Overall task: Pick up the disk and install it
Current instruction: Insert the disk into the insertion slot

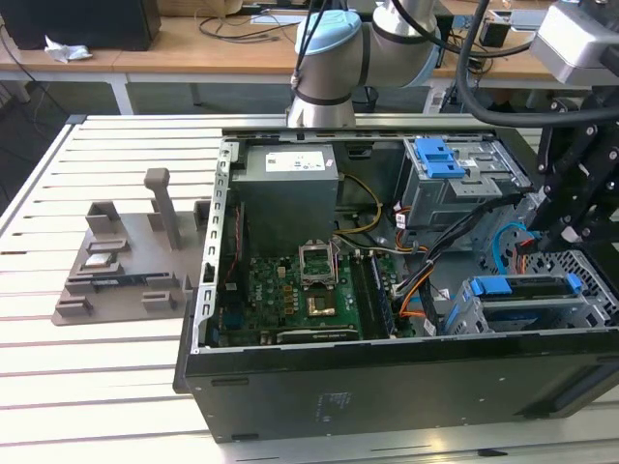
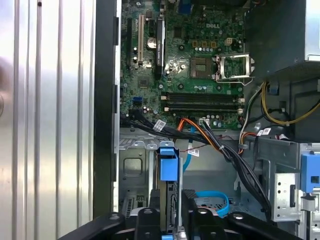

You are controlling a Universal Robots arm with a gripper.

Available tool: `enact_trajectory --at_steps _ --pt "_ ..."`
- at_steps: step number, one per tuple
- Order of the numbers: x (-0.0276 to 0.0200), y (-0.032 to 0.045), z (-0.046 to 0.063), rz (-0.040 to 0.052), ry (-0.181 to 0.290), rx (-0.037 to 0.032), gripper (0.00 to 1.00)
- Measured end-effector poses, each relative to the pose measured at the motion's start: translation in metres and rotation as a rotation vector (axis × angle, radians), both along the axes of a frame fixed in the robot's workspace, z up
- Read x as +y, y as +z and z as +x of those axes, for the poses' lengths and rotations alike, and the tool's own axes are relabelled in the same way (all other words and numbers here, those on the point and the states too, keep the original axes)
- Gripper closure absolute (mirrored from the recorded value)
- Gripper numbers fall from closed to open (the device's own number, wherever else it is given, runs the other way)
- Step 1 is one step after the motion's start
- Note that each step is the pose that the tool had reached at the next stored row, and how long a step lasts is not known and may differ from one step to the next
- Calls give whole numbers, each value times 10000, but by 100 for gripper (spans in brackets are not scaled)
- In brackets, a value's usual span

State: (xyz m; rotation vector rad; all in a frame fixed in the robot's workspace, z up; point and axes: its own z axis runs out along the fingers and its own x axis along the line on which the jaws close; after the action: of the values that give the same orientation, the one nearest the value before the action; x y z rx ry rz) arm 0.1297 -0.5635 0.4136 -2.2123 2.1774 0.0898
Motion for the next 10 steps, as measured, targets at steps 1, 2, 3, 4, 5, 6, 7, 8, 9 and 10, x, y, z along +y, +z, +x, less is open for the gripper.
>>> enact_trajectory --at_steps 1,2,3,4,5,6,7,8,9,10 --pt "0 -7 0 5 0 2 70" --pt "1 -16 0 3 1 3 76" --pt "6 -27 0 2 1 5 82" --pt "21 -44 1 2 4 8 88" --pt "38 -56 2 2 8 12 88" --pt "56 -69 5 3 14 17 89" --pt "78 -83 10 4 22 22 89" --pt "102 -97 15 3 24 27 89" --pt "127 -114 27 1 26 30 89" --pt "154 -133 45 -1 26 36 89"
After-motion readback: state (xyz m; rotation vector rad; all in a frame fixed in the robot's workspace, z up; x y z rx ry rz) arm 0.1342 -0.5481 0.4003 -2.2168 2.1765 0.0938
